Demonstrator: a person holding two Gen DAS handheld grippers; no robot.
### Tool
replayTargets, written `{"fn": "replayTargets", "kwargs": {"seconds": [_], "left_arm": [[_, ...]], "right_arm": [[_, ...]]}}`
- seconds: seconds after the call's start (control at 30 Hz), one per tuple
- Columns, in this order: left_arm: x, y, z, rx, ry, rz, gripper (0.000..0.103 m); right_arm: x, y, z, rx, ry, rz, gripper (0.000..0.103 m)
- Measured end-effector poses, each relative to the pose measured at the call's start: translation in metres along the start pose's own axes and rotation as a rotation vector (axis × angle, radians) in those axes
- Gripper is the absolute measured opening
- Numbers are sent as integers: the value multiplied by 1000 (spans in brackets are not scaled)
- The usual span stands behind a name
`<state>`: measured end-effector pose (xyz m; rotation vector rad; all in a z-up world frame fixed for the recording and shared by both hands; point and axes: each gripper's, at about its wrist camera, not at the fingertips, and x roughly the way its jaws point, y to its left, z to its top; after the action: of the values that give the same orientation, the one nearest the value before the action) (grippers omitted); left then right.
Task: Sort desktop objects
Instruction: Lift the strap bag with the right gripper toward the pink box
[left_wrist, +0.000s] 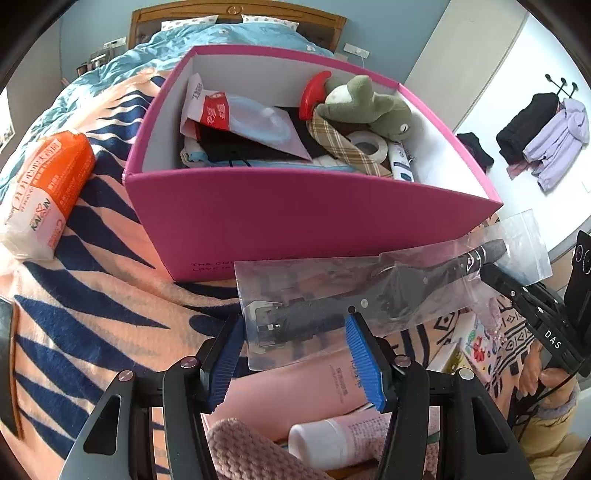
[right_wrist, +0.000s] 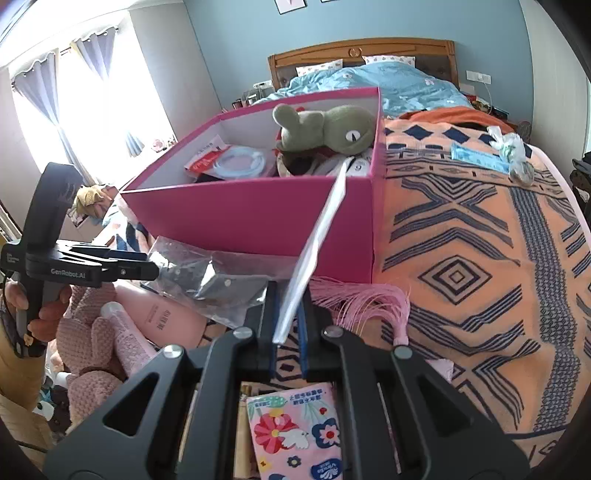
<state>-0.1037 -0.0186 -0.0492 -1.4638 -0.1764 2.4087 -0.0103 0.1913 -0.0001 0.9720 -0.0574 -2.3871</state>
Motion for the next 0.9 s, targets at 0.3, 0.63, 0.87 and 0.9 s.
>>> {"fn": "replayTargets", "kwargs": {"seconds": [0.3, 0.63, 0.87, 0.9], "left_arm": [[-27, -5, -2, -4, -58, -7, 57], [-55, -7, -1, -15, -122, -6, 57], [-75, -11, -2, -11, -168, 0, 57], [-79, -11, -1, -11, -177, 1, 57]], "right_arm": [[-19, 11, 5, -38, -33, 6, 10], [-34, 26, 14, -89, -66, 17, 10], [-42, 32, 21, -113, -89, 27, 10], [-43, 33, 23, -117, -92, 27, 10]]}}
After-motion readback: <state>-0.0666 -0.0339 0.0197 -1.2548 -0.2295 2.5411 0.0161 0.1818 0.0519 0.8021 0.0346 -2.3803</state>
